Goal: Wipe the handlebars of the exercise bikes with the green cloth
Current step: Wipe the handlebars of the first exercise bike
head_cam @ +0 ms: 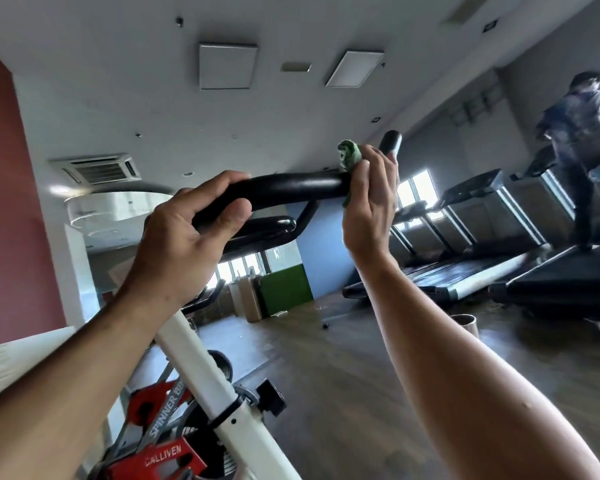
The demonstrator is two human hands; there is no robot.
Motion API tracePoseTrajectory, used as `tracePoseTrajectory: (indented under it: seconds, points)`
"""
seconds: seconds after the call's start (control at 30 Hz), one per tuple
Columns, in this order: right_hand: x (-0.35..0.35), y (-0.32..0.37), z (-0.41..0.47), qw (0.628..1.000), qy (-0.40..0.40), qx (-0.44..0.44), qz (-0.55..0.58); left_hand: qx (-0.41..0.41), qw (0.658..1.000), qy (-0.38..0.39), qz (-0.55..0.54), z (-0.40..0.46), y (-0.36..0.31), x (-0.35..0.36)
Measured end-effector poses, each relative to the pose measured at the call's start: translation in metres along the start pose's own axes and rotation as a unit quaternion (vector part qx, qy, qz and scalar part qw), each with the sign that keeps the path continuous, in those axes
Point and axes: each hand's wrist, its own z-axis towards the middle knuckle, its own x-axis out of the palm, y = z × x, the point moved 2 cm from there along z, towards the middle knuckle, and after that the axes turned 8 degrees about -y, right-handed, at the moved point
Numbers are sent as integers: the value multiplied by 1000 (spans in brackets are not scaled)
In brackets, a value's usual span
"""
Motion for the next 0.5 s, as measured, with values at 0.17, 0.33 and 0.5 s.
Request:
tracePoseTrajectory:
  seconds: [0.17,0.33,0.5]
  points:
    - [15,40,-40,998,39,-44,-8,3,1000,7,-2,-2,-2,2]
    - [6,27,-17,1000,6,1,-23,-5,1000,-2,4,-1,-3,1]
    - [1,38,-10,997,49,31,-41,-10,1000,-21,-6,-3,-1,4]
